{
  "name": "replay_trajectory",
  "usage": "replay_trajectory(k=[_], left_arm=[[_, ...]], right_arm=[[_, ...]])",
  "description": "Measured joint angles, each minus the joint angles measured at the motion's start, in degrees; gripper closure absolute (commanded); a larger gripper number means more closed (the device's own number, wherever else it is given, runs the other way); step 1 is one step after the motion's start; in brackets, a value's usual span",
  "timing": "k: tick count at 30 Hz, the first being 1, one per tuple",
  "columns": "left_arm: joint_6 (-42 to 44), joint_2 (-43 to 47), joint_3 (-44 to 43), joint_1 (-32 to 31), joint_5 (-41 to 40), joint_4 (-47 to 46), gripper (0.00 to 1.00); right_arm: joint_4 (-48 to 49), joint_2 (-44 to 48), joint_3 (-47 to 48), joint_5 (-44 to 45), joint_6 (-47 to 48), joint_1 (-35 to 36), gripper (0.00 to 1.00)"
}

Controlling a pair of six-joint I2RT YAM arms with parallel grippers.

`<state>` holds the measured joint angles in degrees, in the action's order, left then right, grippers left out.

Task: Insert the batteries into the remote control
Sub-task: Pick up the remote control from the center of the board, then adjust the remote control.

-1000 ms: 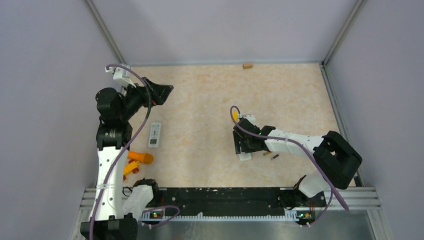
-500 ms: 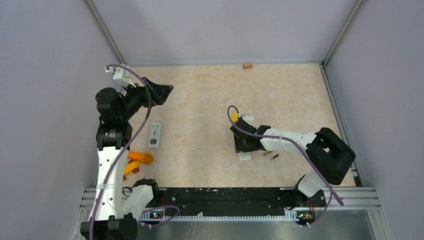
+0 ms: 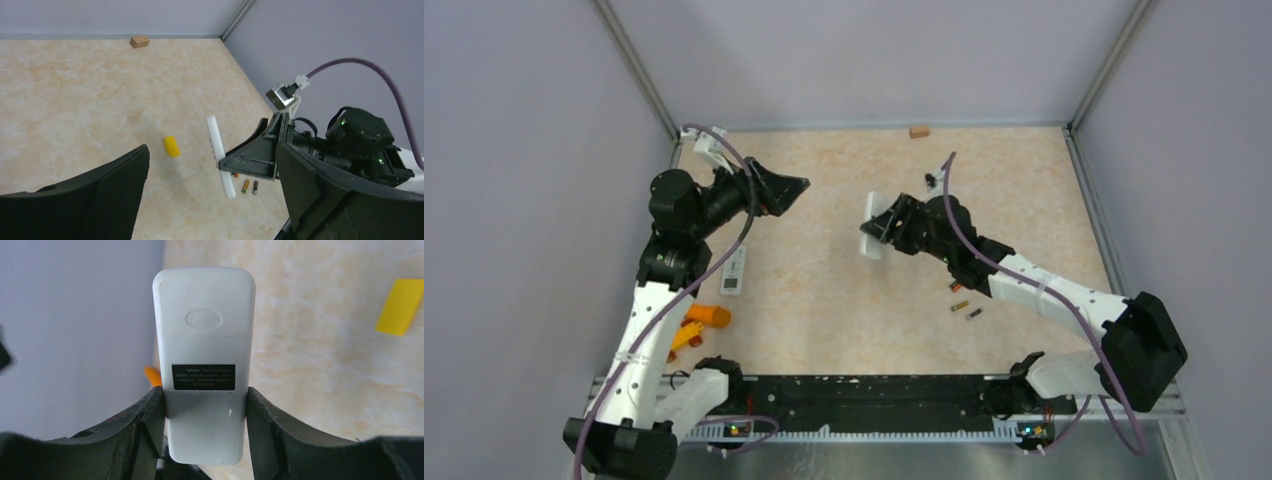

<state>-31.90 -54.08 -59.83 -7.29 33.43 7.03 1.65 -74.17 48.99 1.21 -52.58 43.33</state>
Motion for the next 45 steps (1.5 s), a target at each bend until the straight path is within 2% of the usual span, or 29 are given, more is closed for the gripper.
replay_trajectory(k=[5, 9, 15, 21, 25, 30, 37, 40, 42, 44, 45], left_arm=[[0.74, -0.85, 3.45, -6.82, -4.04, -5.92, 0.01], [3.15, -2.10, 6.32, -11.50, -6.01, -10.08, 0.02], [8.83, -4.55, 6.78, -19.02, -7.85, -14.56, 0.07], [13.84, -7.78, 6.78, -24.92, -12.04, -18.64, 0.28], [16.57, -10.21, 6.78, -28.26, -15.65, -19.89, 0.37], [17.16, -11.30, 6.78, -29.66, -19.28, -21.18, 0.49], [16.28, -14.49, 6.64, -30.62, -21.44, -24.79, 0.57], [15.23, -16.44, 6.51, -30.84, -21.46, -24.96, 0.69], [14.86, -17.20, 6.34, -30.99, -21.94, -25.05, 0.86], [15.13, -17.68, 6.23, -30.82, -22.75, -25.16, 1.00], [15.10, -17.81, 6.16, -30.71, -22.62, -25.22, 1.00]], right_arm=[[8.48, 0.87, 0.26, -2.29, -14.34, -4.44, 0.62], [12.13, 0.87, 0.28, -2.32, -24.09, -5.14, 0.61], [17.29, 0.87, 0.66, -2.14, -33.83, -5.22, 0.61], [17.59, 0.87, 2.58, -1.88, -39.12, -5.27, 0.62], [16.48, 0.92, 3.21, -0.15, -41.03, -5.27, 0.62], [14.64, 0.96, 3.28, 1.66, -41.94, -5.27, 0.62], [13.27, 0.96, 3.87, 2.14, -42.29, -5.27, 0.62], [13.18, 0.96, 4.04, 2.40, -42.51, -5.27, 0.62], [12.22, 0.94, 4.04, 2.80, -42.49, -5.40, 0.55], [11.67, 0.94, 4.09, 2.86, -42.53, -5.77, 0.42], [11.65, 0.85, 4.11, 2.86, -42.47, -5.92, 0.34]])
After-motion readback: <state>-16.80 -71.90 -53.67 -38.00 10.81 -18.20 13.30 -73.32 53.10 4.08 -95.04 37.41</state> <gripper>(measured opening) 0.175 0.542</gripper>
